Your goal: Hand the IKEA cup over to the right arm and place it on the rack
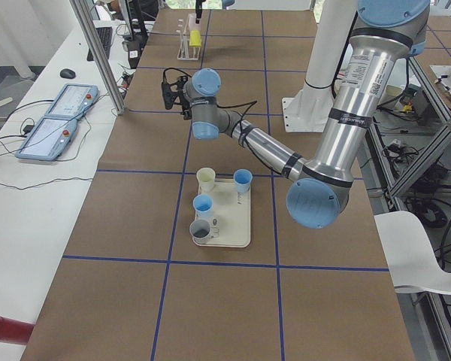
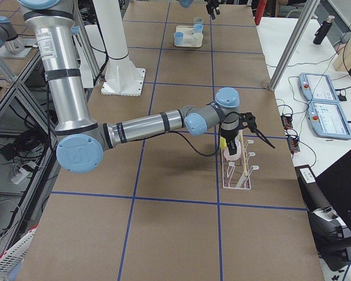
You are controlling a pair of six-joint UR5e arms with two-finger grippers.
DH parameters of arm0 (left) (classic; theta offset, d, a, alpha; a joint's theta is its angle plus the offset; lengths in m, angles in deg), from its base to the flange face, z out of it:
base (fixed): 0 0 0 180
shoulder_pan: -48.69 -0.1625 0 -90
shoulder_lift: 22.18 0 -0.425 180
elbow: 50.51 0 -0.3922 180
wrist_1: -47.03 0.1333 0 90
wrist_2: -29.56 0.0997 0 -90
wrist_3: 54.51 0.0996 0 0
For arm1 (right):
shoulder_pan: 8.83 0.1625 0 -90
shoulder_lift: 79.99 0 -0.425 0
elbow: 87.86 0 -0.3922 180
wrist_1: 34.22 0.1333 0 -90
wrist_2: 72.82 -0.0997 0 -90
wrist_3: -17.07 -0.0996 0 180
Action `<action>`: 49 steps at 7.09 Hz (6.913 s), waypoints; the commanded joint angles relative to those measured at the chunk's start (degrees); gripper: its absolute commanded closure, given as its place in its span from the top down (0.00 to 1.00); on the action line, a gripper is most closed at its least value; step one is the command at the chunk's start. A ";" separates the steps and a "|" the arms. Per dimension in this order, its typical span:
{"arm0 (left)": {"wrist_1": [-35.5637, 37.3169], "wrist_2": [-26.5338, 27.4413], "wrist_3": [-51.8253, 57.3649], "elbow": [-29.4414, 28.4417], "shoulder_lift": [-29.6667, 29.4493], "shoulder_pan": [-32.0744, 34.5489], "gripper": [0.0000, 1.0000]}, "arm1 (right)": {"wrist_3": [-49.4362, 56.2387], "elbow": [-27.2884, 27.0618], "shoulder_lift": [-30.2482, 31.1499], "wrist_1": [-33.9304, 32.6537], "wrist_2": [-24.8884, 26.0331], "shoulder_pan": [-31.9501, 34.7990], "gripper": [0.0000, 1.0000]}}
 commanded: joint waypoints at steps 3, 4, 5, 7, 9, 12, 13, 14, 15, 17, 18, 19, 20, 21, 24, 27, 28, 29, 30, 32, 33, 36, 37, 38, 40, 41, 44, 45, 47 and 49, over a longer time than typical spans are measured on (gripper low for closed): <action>0.00 0.00 -0.01 0.02 0.00 -0.08 1.00 | -0.09 -1.82 0.17 -0.53 -0.49 0.83 0.00; 0.00 0.00 -0.01 0.02 0.00 -0.08 1.00 | -0.18 -1.56 0.26 -0.53 -0.23 0.83 0.00; 0.00 0.00 -0.01 0.02 0.00 -0.08 1.00 | 0.00 -1.47 0.52 -0.53 -0.06 0.83 0.00; 0.00 0.00 -0.09 0.02 0.00 -0.08 1.00 | 0.00 -1.38 0.26 -0.70 1.51 0.74 0.00; 0.00 0.00 -0.09 0.02 0.00 -0.17 1.00 | -0.35 -1.21 0.17 -0.96 2.84 0.39 0.00; 0.00 0.00 -0.18 0.37 0.00 -0.17 1.00 | -0.79 -1.20 -0.01 -2.11 4.60 -0.93 0.00; 0.00 0.00 -0.18 0.37 0.00 -0.17 1.00 | -0.79 -1.20 -0.09 -2.37 4.60 -1.19 0.00; 0.00 0.00 -0.27 0.45 0.00 -0.17 1.00 | -0.79 -0.68 -1.23 -2.89 4.60 -1.45 0.00; 0.00 0.09 -0.88 0.54 0.00 -0.17 1.00 | -0.79 -0.50 -2.11 -4.47 4.52 -1.63 0.00; 0.00 0.09 -1.06 0.54 -0.08 -0.17 1.00 | -0.88 -0.33 -2.29 -4.40 4.60 -2.16 0.99; 0.00 0.09 -1.06 0.54 -0.08 -0.17 1.00 | -0.88 -0.33 -2.29 -4.39 4.60 -2.16 1.00; 0.00 0.09 -1.06 0.54 -0.08 -0.17 1.00 | -0.88 -0.24 -2.29 -4.39 4.60 -2.16 1.00; 0.00 0.00 -1.06 0.80 0.00 -0.08 1.00 | -0.88 -0.32 -2.29 -4.31 4.43 -2.16 1.00; 0.09 -0.44 -0.71 0.89 0.27 0.18 1.00 | -1.14 -1.11 -2.29 -4.22 4.17 -2.16 1.00; 4.36 -0.53 15.46 2.64 6.30 0.36 1.00 | -7.90 -2.43 -2.29 -3.60 2.76 -2.60 1.00; 18.34 -0.26 43.50 7.65 17.02 3.94 1.00 | -8.61 -2.61 -2.38 -3.52 1.18 -2.60 1.00; 18.72 -0.26 49.76 7.57 22.62 4.66 1.00 | -8.61 -2.52 -2.38 -3.43 1.18 -2.69 1.00; 19.16 -0.44 50.00 7.66 24.33 4.58 1.00 | -9.05 -2.17 -2.29 -2.21 1.18 -2.69 1.00; 22.29 -0.53 49.57 8.44 26.18 3.88 1.00 | -9.66 -2.08 -2.20 -2.02 1.09 -3.12 1.00; 24.25 -2.37 47.38 8.54 27.59 -1.55 1.00 | -9.67 -2.52 -2.20 -1.93 1.09 -3.30 1.00; 24.17 -1.94 41.02 8.54 27.43 -7.58 1.00 | -10.19 -4.00 -2.20 -1.93 0.74 -3.22 1.00; 24.08 -1.50 38.32 8.46 27.34 -13.61 0.99 | -10.90 -5.86 -1.32 -1.93 -1.64 -3.21 1.00; 24.08 -1.41 38.31 8.28 27.34 -14.23 0.92 | -10.90 -5.95 -1.24 -1.93 -1.72 -3.21 1.00; 24.08 -1.41 38.14 8.36 27.43 -14.76 0.78 | -10.90 -5.95 -1.15 -1.93 -1.64 -3.21 1.00; 24.17 -1.41 38.05 8.10 27.69 -15.55 0.25 | -10.90 -5.69 -1.15 -1.93 -1.64 -3.21 1.00; 24.17 -1.49 38.05 8.10 27.78 -15.64 0.03 | -10.90 -5.69 -1.24 -1.93 -1.64 -3.21 1.00; 24.26 -2.72 29.49 17.63 28.13 -14.41 0.00 | -17.87 -6.56 -2.38 -1.76 -1.03 -3.74 1.00; 24.09 -2.55 22.30 20.47 26.74 -13.28 0.00 | -23.67 -6.74 -4.29 -1.41 -1.02 -4.26 1.00; 24.08 -2.72 11.40 20.85 17.18 -13.26 0.00 | -33.52 -9.10 -6.94 -1.41 -1.11 -7.67 1.00; 23.74 -2.81 -3.45 18.40 4.20 -13.53 0.00 | -42.15 -11.21 -10.28 -1.32 -1.11 -12.33 1.00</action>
